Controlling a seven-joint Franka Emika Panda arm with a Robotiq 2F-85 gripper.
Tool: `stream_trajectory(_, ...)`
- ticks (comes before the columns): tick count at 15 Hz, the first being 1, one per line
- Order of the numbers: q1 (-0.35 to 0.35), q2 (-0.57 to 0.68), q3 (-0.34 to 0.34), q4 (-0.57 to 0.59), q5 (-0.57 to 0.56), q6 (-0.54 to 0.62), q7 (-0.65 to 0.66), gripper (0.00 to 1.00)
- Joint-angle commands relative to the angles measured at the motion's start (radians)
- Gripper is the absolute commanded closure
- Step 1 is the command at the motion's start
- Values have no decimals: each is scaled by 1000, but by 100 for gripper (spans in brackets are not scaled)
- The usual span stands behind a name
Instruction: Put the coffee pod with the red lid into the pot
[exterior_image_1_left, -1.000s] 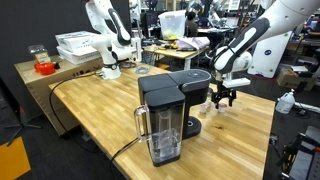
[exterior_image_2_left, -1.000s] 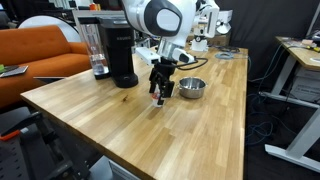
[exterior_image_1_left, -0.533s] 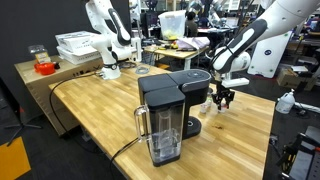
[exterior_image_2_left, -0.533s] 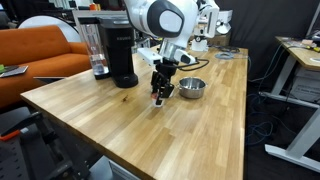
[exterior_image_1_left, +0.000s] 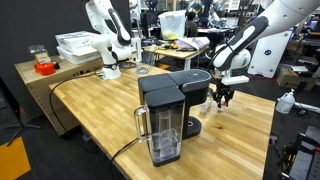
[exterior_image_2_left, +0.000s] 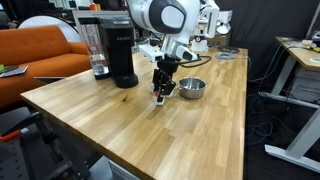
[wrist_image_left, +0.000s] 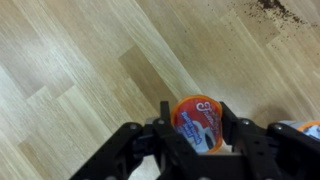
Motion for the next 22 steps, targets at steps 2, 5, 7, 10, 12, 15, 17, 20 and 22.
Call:
stream_trajectory(2,-4,-65,-1,-6,-1,-31,-9,77)
stream_trajectory(5,1,-92,-10,10,-6,-30,11,77)
stream_trajectory(7,0,-105,-11,34,-3,-28,16,77)
stream_trajectory(10,2,-115,-15,82,-7,-23,27,77)
stream_trajectory(12,4,-115,-18,113,-12,-19,35,77)
stream_trajectory(15,1,-110,-18,155,-6,-16,48,77)
stream_trajectory(17,-1,-92,-22,190,-7,-19,58,77)
stream_trajectory(20,-6,-59,-33,247,-11,-34,67,77)
stream_trajectory(22,-10,-25,-42,299,-14,-74,78,77)
